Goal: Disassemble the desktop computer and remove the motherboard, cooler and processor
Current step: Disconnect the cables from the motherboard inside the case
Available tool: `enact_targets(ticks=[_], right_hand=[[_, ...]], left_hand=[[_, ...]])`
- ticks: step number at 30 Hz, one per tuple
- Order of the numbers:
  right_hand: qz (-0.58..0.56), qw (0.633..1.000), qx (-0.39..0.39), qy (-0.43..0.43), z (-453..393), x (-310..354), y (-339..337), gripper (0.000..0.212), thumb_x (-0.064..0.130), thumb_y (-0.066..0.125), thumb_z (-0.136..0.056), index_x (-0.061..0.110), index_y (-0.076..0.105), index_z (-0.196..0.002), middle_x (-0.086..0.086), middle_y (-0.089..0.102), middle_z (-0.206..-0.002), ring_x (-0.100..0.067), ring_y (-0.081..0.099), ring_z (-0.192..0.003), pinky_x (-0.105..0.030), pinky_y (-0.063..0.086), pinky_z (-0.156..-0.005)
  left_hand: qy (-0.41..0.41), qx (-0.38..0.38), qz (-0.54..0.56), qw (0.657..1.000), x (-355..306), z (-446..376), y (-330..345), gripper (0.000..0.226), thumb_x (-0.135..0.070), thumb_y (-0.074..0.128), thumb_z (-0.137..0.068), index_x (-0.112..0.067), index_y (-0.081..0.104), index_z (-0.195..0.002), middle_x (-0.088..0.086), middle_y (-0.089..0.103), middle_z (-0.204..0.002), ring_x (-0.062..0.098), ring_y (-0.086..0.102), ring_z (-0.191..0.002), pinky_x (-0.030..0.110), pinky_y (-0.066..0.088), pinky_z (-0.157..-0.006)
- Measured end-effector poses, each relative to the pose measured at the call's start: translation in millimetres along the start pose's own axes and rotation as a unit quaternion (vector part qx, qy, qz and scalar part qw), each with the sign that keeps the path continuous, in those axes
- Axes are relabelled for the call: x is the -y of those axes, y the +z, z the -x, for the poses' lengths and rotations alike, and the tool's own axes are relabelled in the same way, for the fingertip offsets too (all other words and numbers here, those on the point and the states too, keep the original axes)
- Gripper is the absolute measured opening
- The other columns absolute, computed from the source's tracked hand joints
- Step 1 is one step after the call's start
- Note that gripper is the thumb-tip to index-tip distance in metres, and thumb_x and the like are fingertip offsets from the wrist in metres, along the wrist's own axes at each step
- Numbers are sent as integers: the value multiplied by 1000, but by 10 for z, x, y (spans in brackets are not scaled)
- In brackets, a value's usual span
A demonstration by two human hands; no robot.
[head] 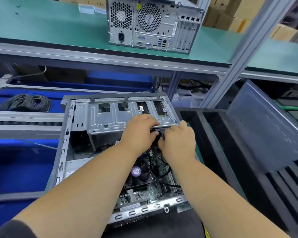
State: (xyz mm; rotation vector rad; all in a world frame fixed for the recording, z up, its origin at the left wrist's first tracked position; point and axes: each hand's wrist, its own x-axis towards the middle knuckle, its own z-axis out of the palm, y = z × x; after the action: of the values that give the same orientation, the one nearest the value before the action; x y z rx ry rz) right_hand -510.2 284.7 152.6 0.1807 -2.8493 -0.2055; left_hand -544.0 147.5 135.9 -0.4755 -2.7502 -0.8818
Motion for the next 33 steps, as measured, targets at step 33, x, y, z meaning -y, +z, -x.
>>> enact_targets(ticks=[33], right_hand=[[-23,993,-23,116,69,-135,33,28,45,53,-85,21,67,-84,-1,41,-98,-24,36,-95,-37,31,-82]], left_hand=[[-18,-20,-19,999,-15,-5,47,28,-39,68,-84,-28,66,-110,-9,58,-117,17,48,-112,34,39,-97]])
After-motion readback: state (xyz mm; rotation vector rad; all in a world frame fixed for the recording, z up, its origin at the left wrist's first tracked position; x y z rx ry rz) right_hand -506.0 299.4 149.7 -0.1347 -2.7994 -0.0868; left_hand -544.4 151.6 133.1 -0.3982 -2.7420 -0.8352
